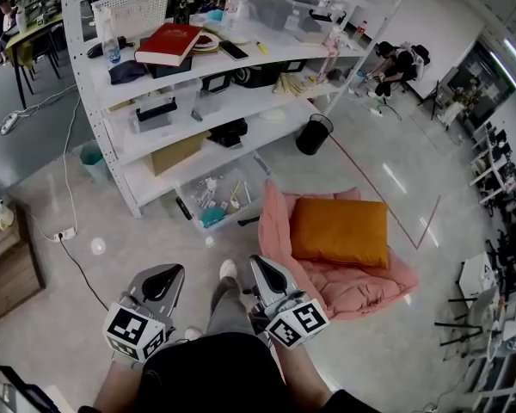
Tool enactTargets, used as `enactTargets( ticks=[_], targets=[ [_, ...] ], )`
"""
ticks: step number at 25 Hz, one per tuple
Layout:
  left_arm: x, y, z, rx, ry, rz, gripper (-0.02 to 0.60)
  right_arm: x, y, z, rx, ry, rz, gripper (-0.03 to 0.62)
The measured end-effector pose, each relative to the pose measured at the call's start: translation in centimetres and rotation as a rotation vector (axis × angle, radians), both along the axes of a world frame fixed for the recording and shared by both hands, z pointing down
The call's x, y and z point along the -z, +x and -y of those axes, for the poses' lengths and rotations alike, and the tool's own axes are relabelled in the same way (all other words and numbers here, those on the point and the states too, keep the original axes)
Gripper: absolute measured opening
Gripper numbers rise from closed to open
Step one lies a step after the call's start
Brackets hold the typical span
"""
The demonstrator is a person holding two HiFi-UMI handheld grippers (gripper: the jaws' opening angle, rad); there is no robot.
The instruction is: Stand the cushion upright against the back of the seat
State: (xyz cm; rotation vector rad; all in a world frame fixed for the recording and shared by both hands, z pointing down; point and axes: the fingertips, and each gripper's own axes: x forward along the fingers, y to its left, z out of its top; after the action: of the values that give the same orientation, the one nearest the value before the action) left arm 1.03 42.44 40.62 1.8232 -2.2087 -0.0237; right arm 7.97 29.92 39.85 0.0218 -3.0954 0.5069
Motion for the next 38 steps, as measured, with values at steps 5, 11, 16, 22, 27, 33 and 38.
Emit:
enactTargets(
  ticks=[5,11,16,22,27,33,38],
  targets=[
    [-1.2,-2.5,2.1,0.009,-0.028,-0.001,0.02,-1.2,-2.7,2.6,0.007,-0.023,-0.001,0.005],
    [-2.3,-6.8,6.3,0.034,-0.054,-0.012,0.019,-2.3,-7.6,7.0,0.043,-0.04,-0.012,0.005],
    [-2.7,-10.4,11.1,0.054,-0.068,-0.028,0.018,-2.9,-11.7,11.7,0.079,-0.043,-0.032,0.006],
    [-2.8,-14.7,17.6,0.074,-0.104,-0.039,0.018,-3.0,-16.4,17.9,0.111,-0.074,-0.038,0.005],
    [-1.8,-17.8,23.5,0.077,-0.112,-0.038,0.019,-2.9,-19.4,22.8,0.139,-0.093,-0.05,0.006],
    [-1.0,-21.1,29.6,0.074,-0.123,-0.033,0.02,-2.8,-22.4,28.2,0.142,-0.105,-0.046,0.006],
    [-1.2,-22.1,33.6,0.028,-0.125,-0.029,0.019,-2.8,-23.5,31.8,0.104,-0.119,-0.044,0.006]
  ],
)
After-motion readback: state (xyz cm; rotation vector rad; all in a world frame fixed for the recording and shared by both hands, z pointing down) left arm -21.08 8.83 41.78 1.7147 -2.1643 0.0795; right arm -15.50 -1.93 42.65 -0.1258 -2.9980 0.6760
